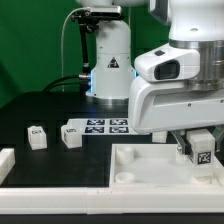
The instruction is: Assemble one leg
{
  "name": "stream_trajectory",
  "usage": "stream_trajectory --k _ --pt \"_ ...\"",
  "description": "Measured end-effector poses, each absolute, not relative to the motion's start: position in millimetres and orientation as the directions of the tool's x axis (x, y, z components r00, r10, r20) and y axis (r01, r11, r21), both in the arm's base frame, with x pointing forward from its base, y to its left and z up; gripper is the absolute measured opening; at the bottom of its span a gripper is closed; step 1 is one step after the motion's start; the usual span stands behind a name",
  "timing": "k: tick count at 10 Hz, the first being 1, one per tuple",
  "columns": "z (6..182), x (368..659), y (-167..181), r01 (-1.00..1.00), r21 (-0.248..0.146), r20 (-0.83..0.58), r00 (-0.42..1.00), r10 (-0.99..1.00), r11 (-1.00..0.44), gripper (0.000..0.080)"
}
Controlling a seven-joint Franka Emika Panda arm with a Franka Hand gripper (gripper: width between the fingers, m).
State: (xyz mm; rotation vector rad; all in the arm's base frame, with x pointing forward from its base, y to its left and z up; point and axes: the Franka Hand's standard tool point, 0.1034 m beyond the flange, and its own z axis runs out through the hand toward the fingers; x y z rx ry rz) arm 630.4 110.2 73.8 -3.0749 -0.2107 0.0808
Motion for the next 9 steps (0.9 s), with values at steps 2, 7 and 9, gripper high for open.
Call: stream_trajectory --k 2,7,9 --pt "73.5 626 118 -0.244 -0.042 -0.028 0.97 -0.243 -0.969 0.0291" --pt "72.1 624 124 -0.835 -0.007 -0.031 0.551 -0.834 -0.551 0.0291" --pt "71.9 625 126 -0.931 -0.003 -0.036 0.364 -0.931 -0.364 0.0291"
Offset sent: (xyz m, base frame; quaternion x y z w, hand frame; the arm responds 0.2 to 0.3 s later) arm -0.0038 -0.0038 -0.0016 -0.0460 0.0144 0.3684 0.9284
